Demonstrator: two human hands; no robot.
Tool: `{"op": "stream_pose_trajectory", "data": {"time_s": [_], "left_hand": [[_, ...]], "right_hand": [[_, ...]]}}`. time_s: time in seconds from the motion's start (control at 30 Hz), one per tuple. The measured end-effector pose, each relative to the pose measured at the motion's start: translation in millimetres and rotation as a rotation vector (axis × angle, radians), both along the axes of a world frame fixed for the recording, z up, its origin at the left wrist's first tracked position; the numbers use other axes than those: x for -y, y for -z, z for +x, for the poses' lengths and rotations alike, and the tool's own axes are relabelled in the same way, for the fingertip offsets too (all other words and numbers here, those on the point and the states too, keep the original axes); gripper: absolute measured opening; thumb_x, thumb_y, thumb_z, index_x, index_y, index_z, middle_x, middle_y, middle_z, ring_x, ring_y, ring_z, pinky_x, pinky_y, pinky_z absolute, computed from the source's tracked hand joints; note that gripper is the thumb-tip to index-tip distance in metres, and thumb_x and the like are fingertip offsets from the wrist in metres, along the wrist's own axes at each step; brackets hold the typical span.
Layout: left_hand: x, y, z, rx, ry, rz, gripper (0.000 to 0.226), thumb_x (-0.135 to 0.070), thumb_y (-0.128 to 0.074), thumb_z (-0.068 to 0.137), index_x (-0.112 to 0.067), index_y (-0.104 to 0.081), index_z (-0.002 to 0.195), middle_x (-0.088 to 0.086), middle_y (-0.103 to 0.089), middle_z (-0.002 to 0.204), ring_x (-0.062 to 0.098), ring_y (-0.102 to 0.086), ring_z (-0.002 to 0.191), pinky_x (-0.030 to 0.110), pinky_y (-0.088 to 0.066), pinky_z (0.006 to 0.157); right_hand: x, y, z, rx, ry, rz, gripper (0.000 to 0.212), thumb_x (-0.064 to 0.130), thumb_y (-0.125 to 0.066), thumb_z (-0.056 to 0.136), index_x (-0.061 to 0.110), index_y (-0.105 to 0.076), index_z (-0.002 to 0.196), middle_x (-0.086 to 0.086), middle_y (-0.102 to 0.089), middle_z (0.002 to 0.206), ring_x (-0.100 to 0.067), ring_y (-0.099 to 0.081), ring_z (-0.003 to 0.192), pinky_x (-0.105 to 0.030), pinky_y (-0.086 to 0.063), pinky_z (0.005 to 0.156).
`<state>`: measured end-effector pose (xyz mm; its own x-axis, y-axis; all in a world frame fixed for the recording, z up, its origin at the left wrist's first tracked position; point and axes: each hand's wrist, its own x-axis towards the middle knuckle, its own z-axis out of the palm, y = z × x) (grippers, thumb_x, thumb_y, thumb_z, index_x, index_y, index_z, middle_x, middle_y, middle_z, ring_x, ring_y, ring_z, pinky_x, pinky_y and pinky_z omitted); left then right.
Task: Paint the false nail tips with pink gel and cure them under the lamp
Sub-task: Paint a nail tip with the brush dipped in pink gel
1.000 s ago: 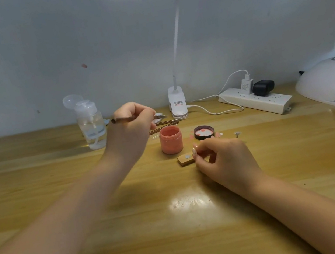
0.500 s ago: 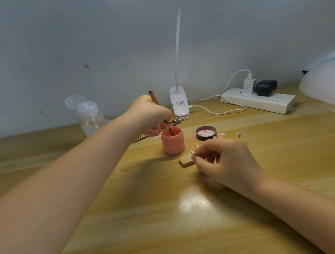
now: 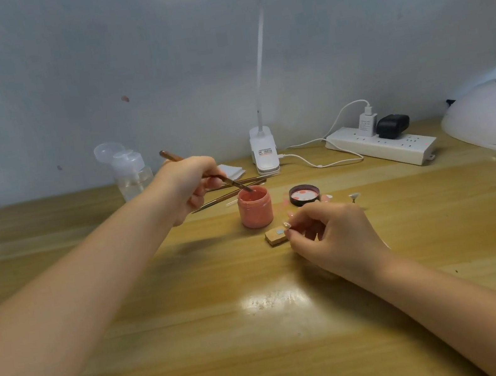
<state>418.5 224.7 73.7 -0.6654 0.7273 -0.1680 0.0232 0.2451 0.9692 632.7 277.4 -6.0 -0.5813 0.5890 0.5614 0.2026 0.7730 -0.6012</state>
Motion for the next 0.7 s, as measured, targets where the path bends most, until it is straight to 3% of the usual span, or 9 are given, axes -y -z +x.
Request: {"op": "stream_pose_trajectory", "data": {"time_s": [0.13,0.3,0.43,0.7], "left_hand": [[12,8,-6,0.089,-0.007,0.046,0.014,-0.008,-0.056,0.085,-0.006,-0.066,0.074,-0.001,-0.058,0.051,0.003,-0.033,0.039,0.013,-0.022,0.034],[24,16,-15,0.134,-0.070,0.109,0.014,-0.008,-0.054,0.085,-0.005,-0.066,0.077,-0.002,-0.055,0.049,0.004,-0.031,0.036,0.013,-0.023,0.032],[33,20,-11,0.126,-0.075,0.273,0.013,-0.010,-0.057,0.088,-0.006,-0.068,0.082,0.000,-0.060,0.059,0.004,-0.041,0.040,0.014,-0.030,0.034],[69,46,45,-0.384,0.151,0.611,0.014,-0.022,-0.059,0.084,-0.013,-0.064,0.093,0.004,-0.070,0.078,0.015,-0.056,0.054,0.027,-0.049,0.048]], "right_hand": [[-1,-1,1,-0.039,-0.024,-0.095,0.006,0.008,-0.074,0.078,0.012,-0.075,0.082,0.011,-0.067,0.069,0.002,-0.058,0.064,-0.009,-0.042,0.060],[-2,-1,1,-0.073,-0.029,-0.133,0.006,0.009,-0.075,0.078,0.015,-0.075,0.081,0.009,-0.069,0.071,-0.005,-0.061,0.066,-0.016,-0.048,0.062],[-3,-2,2,-0.111,-0.035,-0.170,0.007,0.011,-0.076,0.077,0.016,-0.076,0.082,0.008,-0.070,0.070,-0.007,-0.063,0.065,-0.024,-0.053,0.064],[-1,-2,2,-0.176,-0.008,-0.155,0.005,0.013,-0.075,0.080,0.013,-0.075,0.085,0.000,-0.070,0.073,-0.015,-0.064,0.066,-0.037,-0.054,0.067]]}}
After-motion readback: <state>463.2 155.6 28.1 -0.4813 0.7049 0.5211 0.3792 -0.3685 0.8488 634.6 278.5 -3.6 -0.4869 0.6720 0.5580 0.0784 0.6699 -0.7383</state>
